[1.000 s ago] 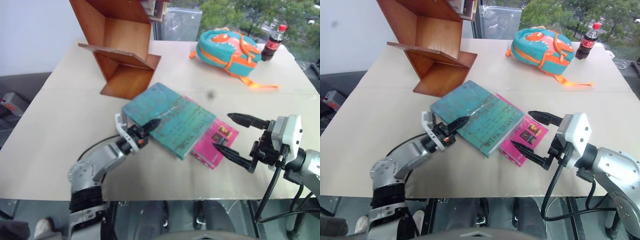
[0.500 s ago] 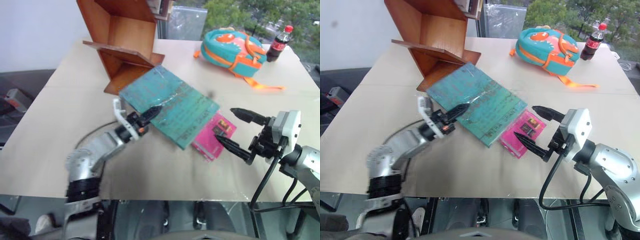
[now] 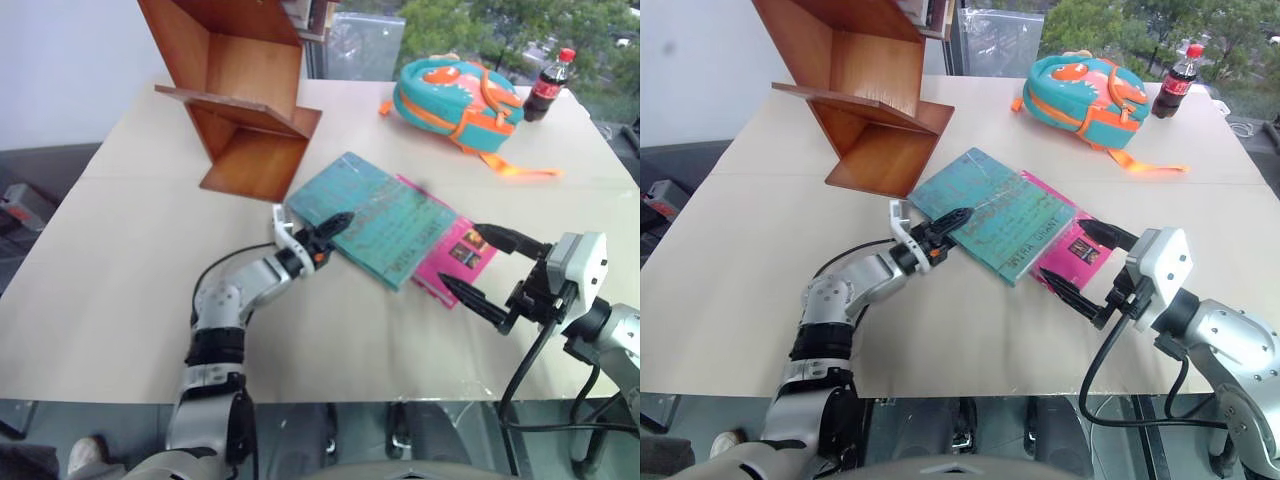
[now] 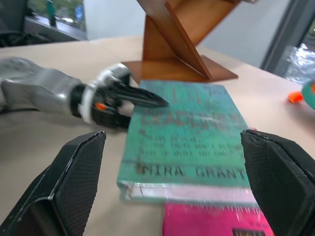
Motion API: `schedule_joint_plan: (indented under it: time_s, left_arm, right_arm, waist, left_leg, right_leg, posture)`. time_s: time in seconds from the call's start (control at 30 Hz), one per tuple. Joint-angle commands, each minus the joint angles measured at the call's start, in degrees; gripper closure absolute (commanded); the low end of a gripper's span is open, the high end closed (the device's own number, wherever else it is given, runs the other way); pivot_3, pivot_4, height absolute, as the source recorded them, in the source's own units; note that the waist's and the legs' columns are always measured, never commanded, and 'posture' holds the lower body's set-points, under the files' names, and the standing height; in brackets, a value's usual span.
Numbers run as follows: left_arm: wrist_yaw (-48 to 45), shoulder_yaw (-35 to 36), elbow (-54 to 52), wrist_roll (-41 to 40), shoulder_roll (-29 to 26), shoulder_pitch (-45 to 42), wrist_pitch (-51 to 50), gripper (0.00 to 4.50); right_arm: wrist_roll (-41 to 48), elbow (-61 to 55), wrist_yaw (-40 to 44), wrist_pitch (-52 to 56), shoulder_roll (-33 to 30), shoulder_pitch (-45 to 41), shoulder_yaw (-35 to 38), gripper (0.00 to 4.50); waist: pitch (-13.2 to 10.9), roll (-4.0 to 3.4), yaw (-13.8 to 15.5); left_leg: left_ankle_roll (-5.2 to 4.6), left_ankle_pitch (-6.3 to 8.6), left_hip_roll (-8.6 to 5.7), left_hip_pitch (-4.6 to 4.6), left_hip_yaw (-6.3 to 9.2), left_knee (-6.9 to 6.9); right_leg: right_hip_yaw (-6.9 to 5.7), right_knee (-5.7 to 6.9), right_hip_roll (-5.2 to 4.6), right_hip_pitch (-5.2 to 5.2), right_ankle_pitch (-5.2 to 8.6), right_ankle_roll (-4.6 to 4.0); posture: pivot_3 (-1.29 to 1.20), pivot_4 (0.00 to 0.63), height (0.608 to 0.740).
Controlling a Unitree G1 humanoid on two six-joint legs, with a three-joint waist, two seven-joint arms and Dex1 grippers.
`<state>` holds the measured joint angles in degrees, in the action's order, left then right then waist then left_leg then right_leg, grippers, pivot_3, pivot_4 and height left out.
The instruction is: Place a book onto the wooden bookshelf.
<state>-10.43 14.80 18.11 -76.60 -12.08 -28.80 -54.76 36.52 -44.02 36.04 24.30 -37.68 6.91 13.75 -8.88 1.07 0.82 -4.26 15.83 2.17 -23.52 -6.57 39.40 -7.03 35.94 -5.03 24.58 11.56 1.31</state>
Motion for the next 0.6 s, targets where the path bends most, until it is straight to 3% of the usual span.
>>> schedule_joint_plan:
  time_s: [0.03, 0.27, 0.57, 0.6]
  left_arm:
    - [-1.5, 2.2, -2.6, 0.1, 0.2, 1.5, -1.0, 1.7]
    - [-1.7, 4.1, -1.7, 0.0, 2.7, 0.5, -1.9, 1.7]
    - [-0.6, 5.0, 7.1, 4.3, 6.5, -5.1, -2.9, 1.7]
    - [-1.0, 5.3, 8.0, 4.5, 6.6, -5.5, -3.4, 2.19]
  right_arm:
    - [0.0, -2.0, -0.3, -1.3, 0.3, -0.4, 0.5, 0.0]
    - [-0.5, -0.8, 0.1, -1.6, 0.3, -1.5, -0.5, 0.0]
    - [-0.9, -0.4, -0.2, -1.6, 0.1, -2.5, -0.7, 0.0]
    - [-1.0, -0.5, -0.4, -1.5, 0.2, -2.5, -0.8, 0.0]
  waist:
    - [0.0, 0.0, 0.0]
    - [0.0, -0.02, 0.1]
    - [0.0, -0.01, 0.5]
    - [0.0, -0.03, 0.5]
  left_leg:
    - [0.0, 0.0, 0.01, 0.0, 0.0, 0.0]
    - [0.0, 0.0, 0.01, 0.02, 0.01, 0.01]
    - [-0.01, 0.0, -0.05, 0.0, 0.03, 0.06]
    - [-0.01, 0.0, -0.04, 0.0, 0.04, 0.06]
  right_leg:
    - [0.0, 0.0, -0.01, 0.0, 0.0, 0.0]
    - [0.03, 0.08, -0.02, 0.0, -0.02, -0.03]
    - [-0.02, 0.08, -0.04, -0.02, -0.02, -0.02]
    - [-0.03, 0.09, -0.03, -0.02, -0.02, -0.02]
  posture:
    - [0.0, 0.15, 0.74]
    - [0.0, 0.15, 0.74]
    - [0.0, 0.15, 0.74]
    - [0.0, 0.15, 0.74]
